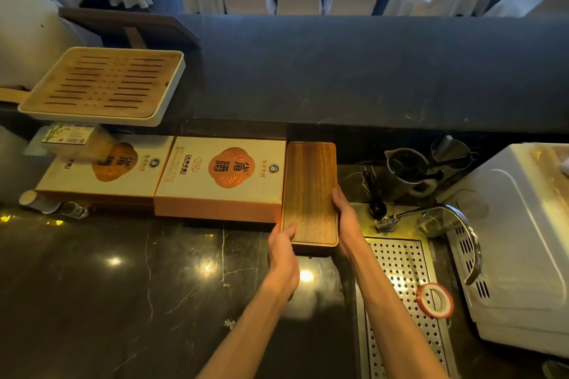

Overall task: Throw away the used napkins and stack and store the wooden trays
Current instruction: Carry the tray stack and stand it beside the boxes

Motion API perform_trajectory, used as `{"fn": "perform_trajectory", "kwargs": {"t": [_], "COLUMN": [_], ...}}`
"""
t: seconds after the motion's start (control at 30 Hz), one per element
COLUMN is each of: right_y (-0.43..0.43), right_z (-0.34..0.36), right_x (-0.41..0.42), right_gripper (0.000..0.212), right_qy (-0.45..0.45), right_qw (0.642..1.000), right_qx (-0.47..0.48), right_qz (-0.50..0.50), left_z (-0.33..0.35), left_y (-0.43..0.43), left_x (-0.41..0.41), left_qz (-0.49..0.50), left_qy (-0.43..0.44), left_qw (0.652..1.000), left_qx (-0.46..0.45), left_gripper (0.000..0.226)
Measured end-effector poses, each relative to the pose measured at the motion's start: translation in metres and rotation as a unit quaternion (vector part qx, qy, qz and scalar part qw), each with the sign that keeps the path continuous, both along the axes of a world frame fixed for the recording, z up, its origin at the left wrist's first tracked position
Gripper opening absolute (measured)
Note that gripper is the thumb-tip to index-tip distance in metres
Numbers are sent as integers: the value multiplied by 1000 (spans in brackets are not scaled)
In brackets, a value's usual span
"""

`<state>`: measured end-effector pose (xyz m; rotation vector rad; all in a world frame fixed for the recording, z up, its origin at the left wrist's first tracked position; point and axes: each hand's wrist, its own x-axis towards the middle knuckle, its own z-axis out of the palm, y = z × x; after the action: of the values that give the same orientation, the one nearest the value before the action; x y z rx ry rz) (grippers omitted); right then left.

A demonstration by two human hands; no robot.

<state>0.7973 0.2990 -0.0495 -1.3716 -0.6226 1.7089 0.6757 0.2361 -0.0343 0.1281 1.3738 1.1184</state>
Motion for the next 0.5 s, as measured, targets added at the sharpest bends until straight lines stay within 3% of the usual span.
{"fn": "perform_trajectory", "kwargs": {"t": [0.1,0.27,0.5], "right_y": [5,32,71], "right_z": [3,10,7], "right_x": [1,-3,-6], "right_gripper": [68,77,58], "right_qy": [-23,-122,-128], "right_qw": [999,989,988], "right_qx": [5,-6,4], "right_qz": [41,89,83], "left_z": [0,-2,-13], "left_y": [2,2,1], "left_x": [-8,-10,-10], "left_qz": [-50,-52,-50], "left_qy": [23,1,25], "left_qw": [998,998,998], "left_qx": [11,26,29], "left_gripper": [36,38,35]}}
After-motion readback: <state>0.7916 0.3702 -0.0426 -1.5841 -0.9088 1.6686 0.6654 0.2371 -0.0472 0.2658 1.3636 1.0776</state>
